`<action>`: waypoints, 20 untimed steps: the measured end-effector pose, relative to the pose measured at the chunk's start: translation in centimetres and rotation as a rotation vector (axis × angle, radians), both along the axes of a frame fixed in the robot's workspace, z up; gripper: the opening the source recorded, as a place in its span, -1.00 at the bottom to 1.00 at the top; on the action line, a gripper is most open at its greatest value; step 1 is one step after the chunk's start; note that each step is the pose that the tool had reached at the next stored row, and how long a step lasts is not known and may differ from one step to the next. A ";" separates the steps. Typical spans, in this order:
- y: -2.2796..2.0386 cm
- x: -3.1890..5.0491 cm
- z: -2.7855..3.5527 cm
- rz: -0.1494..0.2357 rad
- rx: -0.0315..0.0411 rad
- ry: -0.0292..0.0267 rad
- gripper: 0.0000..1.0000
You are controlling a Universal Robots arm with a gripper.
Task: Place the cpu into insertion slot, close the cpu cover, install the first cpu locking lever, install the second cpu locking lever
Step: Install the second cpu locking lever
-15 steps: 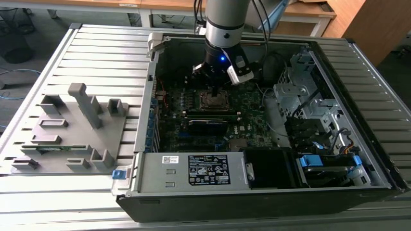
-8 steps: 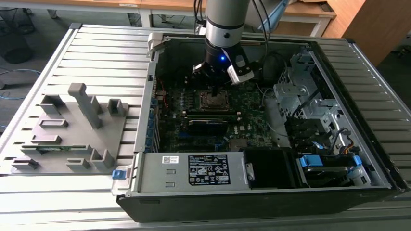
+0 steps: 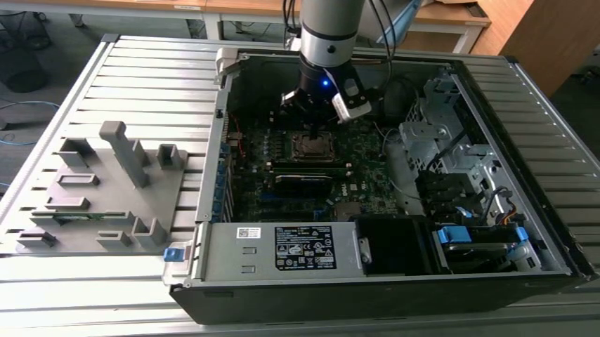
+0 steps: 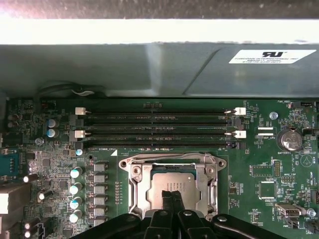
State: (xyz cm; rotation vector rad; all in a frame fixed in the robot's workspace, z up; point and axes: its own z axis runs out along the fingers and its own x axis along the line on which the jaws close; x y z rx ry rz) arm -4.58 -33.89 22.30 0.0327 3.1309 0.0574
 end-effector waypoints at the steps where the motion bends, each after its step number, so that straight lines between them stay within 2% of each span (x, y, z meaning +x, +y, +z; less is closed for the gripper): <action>1: 0.00 0.00 0.03 0.000 0.0002 -0.0001 -0.79; 3: 0.01 0.00 0.04 0.000 0.0003 -0.0002 -0.79; 5: 0.00 0.00 0.64 0.000 0.0002 -0.0001 -0.79; 8: -0.06 0.00 0.66 0.000 -0.0002 0.0001 -0.79; 13: -0.42 0.00 0.65 0.000 0.0002 -0.0001 -0.79; 20: -0.45 0.00 0.64 0.000 0.0002 -0.0002 -0.79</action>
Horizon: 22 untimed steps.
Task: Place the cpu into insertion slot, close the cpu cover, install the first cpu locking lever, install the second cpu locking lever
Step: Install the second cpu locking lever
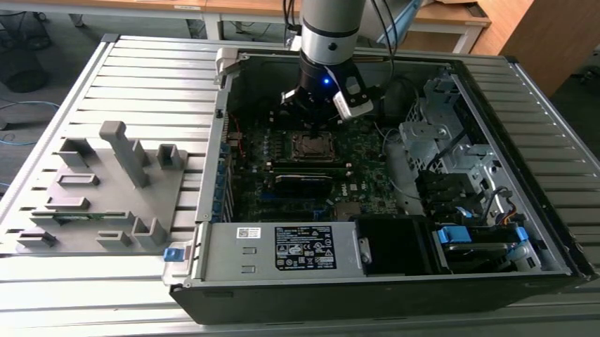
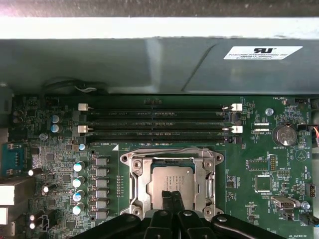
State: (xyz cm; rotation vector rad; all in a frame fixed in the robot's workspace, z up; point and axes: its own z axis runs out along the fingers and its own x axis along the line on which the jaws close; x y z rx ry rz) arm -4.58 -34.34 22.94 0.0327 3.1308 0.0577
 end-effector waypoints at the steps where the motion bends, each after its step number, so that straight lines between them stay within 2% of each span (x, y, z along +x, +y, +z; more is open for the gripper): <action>1: 0.00 0.00 0.00 0.000 0.0000 0.0000 -0.79; 5: -0.10 0.00 0.00 0.000 -0.0001 0.0001 -0.79; 10: -0.57 0.00 0.00 0.000 0.0000 0.0000 -0.79; 17: -0.63 0.04 0.27 0.000 0.0001 0.0003 -0.79; 22: -1.20 0.08 0.28 0.000 0.0011 0.0004 -0.79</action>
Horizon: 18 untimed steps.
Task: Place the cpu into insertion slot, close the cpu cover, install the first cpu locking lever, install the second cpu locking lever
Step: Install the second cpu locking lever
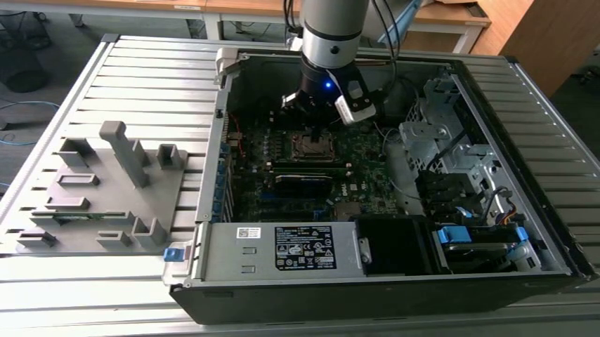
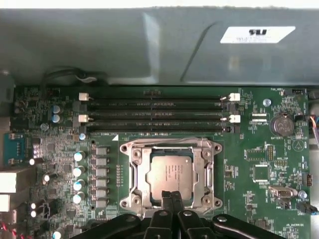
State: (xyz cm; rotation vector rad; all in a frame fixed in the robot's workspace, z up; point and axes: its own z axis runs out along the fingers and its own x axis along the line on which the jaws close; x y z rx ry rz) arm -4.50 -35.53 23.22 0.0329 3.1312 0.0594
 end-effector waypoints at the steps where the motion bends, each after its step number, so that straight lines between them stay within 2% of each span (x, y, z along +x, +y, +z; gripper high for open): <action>1: -0.17 0.01 0.00 0.000 0.0002 0.0000 -0.79; 13: -2.38 0.18 0.00 0.000 0.0035 -0.0001 -0.79; 15: -2.57 0.18 0.00 0.000 0.0038 -0.0001 -0.79; 18: -2.59 0.18 0.00 0.000 0.0038 0.0000 -0.79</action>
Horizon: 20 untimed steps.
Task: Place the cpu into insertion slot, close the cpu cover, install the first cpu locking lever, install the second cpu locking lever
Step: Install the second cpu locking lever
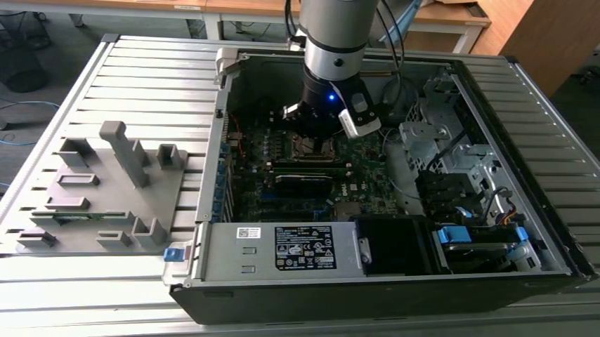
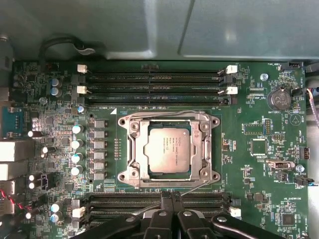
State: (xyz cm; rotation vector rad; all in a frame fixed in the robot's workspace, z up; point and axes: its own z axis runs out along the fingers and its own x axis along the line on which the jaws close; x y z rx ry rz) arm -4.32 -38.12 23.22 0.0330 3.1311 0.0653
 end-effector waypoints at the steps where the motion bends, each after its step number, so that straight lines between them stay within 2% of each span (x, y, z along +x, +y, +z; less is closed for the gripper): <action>1: 0.00 0.00 0.00 0.000 0.0000 0.0000 -0.79; 11: -0.02 -0.09 -0.04 0.000 -0.0001 0.0000 -0.79; 20: -0.01 -1.11 -0.29 0.000 0.0000 0.0001 -0.79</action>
